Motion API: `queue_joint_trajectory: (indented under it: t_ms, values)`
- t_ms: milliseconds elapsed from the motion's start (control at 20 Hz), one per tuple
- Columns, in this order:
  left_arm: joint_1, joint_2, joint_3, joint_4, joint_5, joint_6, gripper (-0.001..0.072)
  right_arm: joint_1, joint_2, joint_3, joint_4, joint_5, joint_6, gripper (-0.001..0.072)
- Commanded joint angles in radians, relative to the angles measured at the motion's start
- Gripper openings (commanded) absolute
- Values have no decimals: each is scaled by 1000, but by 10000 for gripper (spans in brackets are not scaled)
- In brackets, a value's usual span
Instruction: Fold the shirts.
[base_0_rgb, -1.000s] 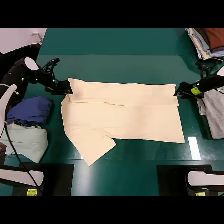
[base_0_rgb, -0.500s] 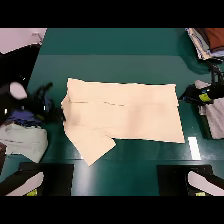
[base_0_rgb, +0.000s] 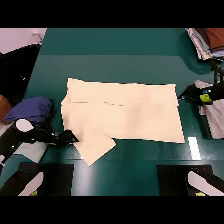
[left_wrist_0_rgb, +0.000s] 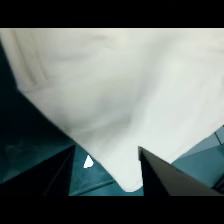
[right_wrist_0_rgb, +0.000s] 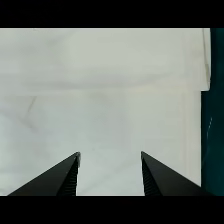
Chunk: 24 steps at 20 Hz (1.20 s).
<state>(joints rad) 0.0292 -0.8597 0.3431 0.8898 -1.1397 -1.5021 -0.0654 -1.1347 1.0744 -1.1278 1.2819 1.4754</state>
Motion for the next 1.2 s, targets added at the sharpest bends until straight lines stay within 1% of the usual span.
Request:
queue_joint_trajectory:
  t_ms: [0, 50, 100, 150, 200, 300, 400, 600, 750, 850, 1000, 1050, 1100, 1150]
  values:
    - [0, 5, -41, -58, 96, 18, 484, 1, 2, -1, 12, 1, 0, 446]
    - [0, 5, -41, -69, 100, 18, 353, 1, 2, -1, 12, 5, 0, 447]
    - [0, 5, -41, -85, 102, 27, 140, 1, 2, -1, 11, 14, 0, 447]
    - [0, 5, -41, -109, 104, 61, 26, 0, 2, -1, 7, 31, 0, 447]
    - [0, 5, -38, -127, 107, 79, 22, -1, 2, -2, -16, 49, 0, 447]
    - [0, 7, -14, -126, 96, 83, 21, -6, 2, -23, -99, 108, 1, 446]
    - [0, 7, 24, -116, 66, 98, 21, -48, 12, -98, -132, 164, 1, 447]
    - [0, 7, 70, -104, 57, 116, 21, -240, 101, -337, -131, 134, 0, 449]
    - [0, 6, 70, -104, 60, 123, 21, -393, 135, -480, -121, 129, 0, 448]
    - [0, 6, 70, -104, 63, 123, 22, -433, 127, -541, -110, 123, -1, 448]
    - [0, 6, 70, -104, 66, 123, 21, -411, 70, -578, -21, 89, -37, 447]
    - [0, 6, 70, -104, 64, 123, 21, -388, 49, -573, -4, 76, -37, 433]
    - [0, 6, 70, -101, 60, 123, 21, -360, 32, -562, 3, 62, -37, 380]
    - [0, 7, 70, -87, 49, 123, 21, -327, 19, -545, 1, 47, -37, 299]
